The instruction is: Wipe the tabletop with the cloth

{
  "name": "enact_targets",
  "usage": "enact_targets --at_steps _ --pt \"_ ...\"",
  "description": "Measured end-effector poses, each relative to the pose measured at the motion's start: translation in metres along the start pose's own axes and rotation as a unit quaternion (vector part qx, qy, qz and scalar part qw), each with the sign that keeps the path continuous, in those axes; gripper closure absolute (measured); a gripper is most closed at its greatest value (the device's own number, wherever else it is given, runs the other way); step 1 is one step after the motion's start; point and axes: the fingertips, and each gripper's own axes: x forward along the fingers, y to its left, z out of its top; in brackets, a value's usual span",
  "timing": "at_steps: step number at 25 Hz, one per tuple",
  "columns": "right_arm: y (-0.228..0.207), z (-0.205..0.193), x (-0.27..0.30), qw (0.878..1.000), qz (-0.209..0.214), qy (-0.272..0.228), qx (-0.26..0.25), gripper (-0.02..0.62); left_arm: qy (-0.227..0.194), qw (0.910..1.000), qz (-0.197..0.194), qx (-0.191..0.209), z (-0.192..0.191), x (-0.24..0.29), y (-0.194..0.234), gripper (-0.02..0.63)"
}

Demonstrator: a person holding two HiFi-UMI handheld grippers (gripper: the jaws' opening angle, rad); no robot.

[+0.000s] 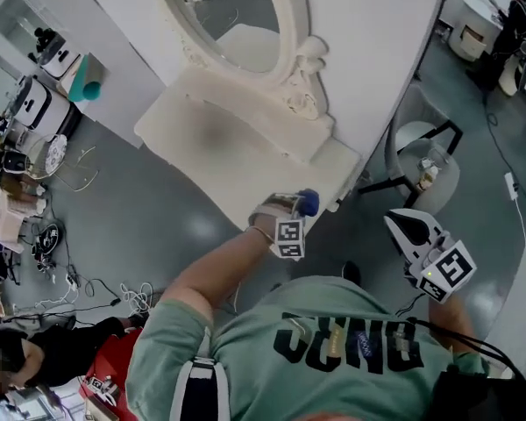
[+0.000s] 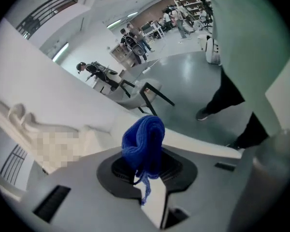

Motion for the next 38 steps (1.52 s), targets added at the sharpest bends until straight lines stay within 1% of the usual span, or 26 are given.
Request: enact_targets --at_steps 2,3,5,7,9,11,15,19,22,25,28,31,32,33,35,36,38 --pt "-0.05 -0.011 -0.035 1.0 -0.012 0.004 0.016 0.583 -0.004 0.9998 0.017 0.003 0.051 0.052 0.047 0.519" --pt "-0.075 -0.016 -0.053 0.999 -0.02 0.007 0.025 0.583 -0.002 0.9997 0.023 0.003 0.071 0.077 0.069 0.52" --pt "-0.119 -0.032 -0.088 0.998 -0.037 0.017 0.043 0.583 0.01 0.9994 0.032 0.007 0.098 0.125 0.103 0.52" --pt "-0.154 -0.052 -0.118 0.996 -0.051 0.031 0.062 0.583 0.03 0.9989 0.034 0.015 0.11 0.166 0.125 0.52" --pt "-0.18 -0.07 -0.143 0.994 -0.062 0.041 0.077 0.583 0.053 0.9977 0.024 0.035 0.11 0.198 0.132 0.52" --pt "-0.199 -0.082 -0.161 0.993 -0.07 0.045 0.089 0.583 0.066 0.9957 0.013 0.063 0.106 0.217 0.128 0.52" --pt "-0.221 -0.092 -0.178 0.991 -0.071 0.046 0.1 0.583 0.06 0.9948 0.022 0.08 0.106 0.219 0.126 0.526" --pt "-0.213 -0.093 -0.167 0.994 -0.051 0.044 0.089 0.583 0.063 0.9926 0.02 0.102 0.107 0.212 0.11 0.526" --pt "-0.194 -0.088 -0.153 0.995 -0.036 0.044 0.079 0.583 0.05 0.9929 0.01 0.108 0.093 0.185 0.077 0.526" --pt "-0.16 -0.08 -0.132 0.997 -0.021 0.042 0.064 0.583 0.03 0.9938 0.005 0.107 0.068 0.145 0.031 0.528" --pt "-0.112 -0.067 -0.109 0.998 -0.012 0.036 0.049 0.583 0.008 0.9947 0.002 0.102 0.043 0.096 -0.025 0.528" --pt "-0.052 -0.055 -0.089 0.999 -0.012 0.029 0.033 0.583 -0.026 0.9939 -0.006 0.107 0.026 0.044 -0.088 0.534" --pt "-0.029 -0.051 -0.082 0.999 -0.012 0.026 0.027 0.583 -0.039 0.9919 -0.02 0.119 0.022 0.028 -0.116 0.531" --pt "-0.005 -0.048 -0.077 0.999 -0.013 0.023 0.022 0.584 -0.049 0.9883 -0.045 0.137 0.017 0.012 -0.152 0.529" --pt "0.043 -0.043 -0.07 1.0 -0.015 0.022 0.014 0.583 -0.051 0.9783 -0.112 0.167 -0.005 -0.016 -0.237 0.528" --pt "0.065 -0.041 -0.068 1.0 -0.017 0.023 0.011 0.583 -0.045 0.9751 -0.137 0.168 -0.021 -0.031 -0.276 0.528" --pt "0.101 -0.037 -0.066 0.999 -0.024 0.026 0.007 0.583 -0.027 0.9738 -0.167 0.153 -0.057 -0.062 -0.332 0.528"
